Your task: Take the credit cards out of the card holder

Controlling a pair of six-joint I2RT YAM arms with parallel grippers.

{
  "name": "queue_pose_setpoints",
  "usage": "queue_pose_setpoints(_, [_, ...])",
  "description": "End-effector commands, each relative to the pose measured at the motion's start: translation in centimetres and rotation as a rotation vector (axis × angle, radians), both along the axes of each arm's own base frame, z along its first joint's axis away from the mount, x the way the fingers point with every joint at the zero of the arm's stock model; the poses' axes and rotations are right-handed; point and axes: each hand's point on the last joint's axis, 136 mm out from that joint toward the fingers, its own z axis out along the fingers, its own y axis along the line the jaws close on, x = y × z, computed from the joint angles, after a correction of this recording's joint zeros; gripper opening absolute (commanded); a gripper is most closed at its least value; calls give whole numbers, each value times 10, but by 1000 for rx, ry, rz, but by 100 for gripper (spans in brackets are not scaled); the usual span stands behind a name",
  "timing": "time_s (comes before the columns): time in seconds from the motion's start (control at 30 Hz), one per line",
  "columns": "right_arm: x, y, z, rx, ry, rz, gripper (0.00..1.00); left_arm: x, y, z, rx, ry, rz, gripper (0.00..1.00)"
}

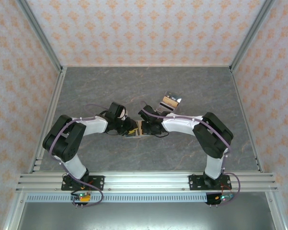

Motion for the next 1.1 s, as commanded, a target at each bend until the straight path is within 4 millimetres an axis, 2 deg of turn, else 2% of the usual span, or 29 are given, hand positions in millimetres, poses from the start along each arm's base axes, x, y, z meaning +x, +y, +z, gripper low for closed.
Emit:
queue_pose_setpoints(0.0, [1,1,-6,-13,20,2,15,-4,-5,-5,-19,-7,-31,22])
queue_pose_setpoints(0.23, [1,-3,-9,-27,26,-9,15,-3,-7,2,-45,-24,-39,17])
queue_pose_setpoints(0.6, [-1,-13,-20,-88,51,-27,13,-3,-9,26,-97,-81,-53,12])
queue_pose_setpoints(1.07, [-2,-25,-28,-163,64,-47,12,-8,0,25,-84,-77,-52,11])
